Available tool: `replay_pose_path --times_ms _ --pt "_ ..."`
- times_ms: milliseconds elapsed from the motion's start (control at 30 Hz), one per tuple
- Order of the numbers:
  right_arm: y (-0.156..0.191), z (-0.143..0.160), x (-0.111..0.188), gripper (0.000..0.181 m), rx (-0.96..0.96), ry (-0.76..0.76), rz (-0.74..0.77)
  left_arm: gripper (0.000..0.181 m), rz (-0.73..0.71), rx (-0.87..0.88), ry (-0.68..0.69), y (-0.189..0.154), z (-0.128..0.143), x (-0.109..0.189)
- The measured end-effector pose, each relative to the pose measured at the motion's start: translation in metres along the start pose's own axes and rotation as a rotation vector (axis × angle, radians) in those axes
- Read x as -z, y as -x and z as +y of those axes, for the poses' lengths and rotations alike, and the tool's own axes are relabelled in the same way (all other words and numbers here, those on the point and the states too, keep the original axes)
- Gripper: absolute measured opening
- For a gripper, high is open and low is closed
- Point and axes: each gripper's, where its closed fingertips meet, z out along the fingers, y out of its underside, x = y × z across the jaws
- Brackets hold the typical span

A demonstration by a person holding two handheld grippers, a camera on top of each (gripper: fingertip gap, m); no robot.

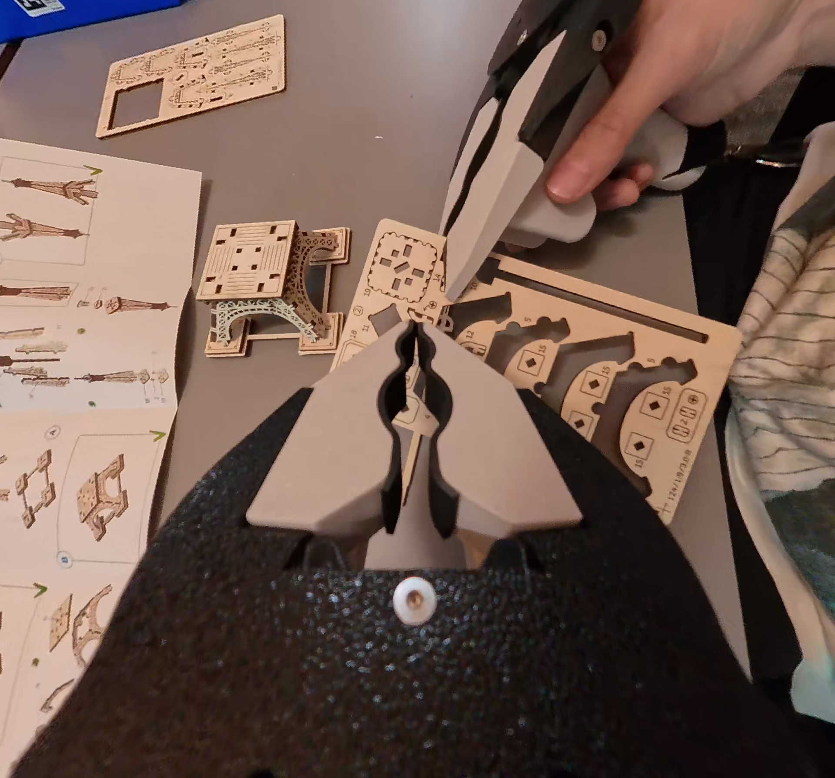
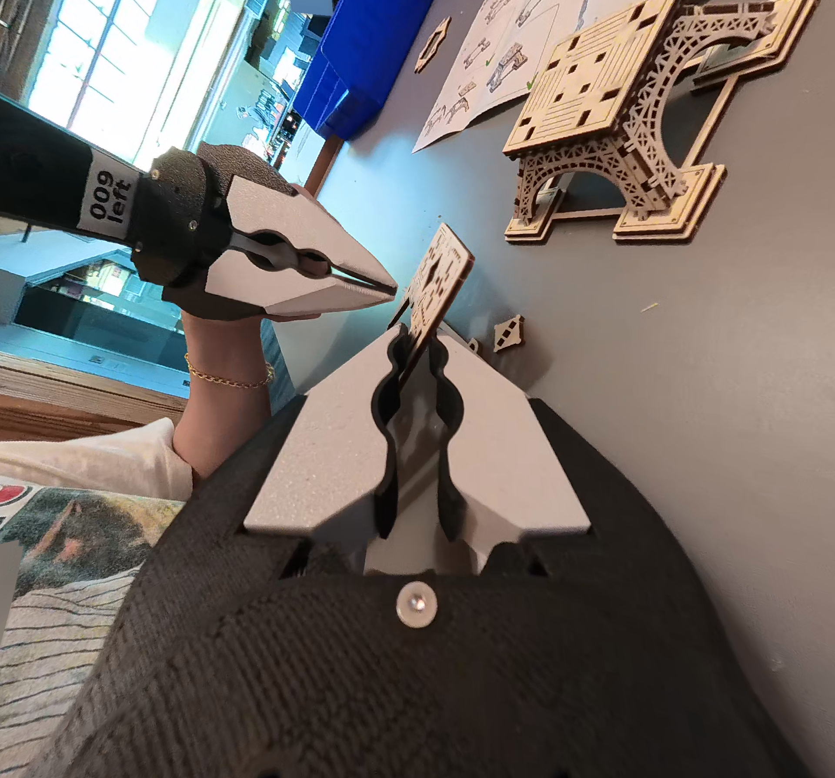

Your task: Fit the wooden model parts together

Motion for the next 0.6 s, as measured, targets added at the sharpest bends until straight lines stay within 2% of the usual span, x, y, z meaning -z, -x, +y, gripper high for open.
replay_pose_path --times_ms 600 --pt "-0.005 0.006 -0.004 0.008 -0.008 0.052 0.037 0.000 0.046 -0.055 0.082 -0.005 0.012 -0.015"
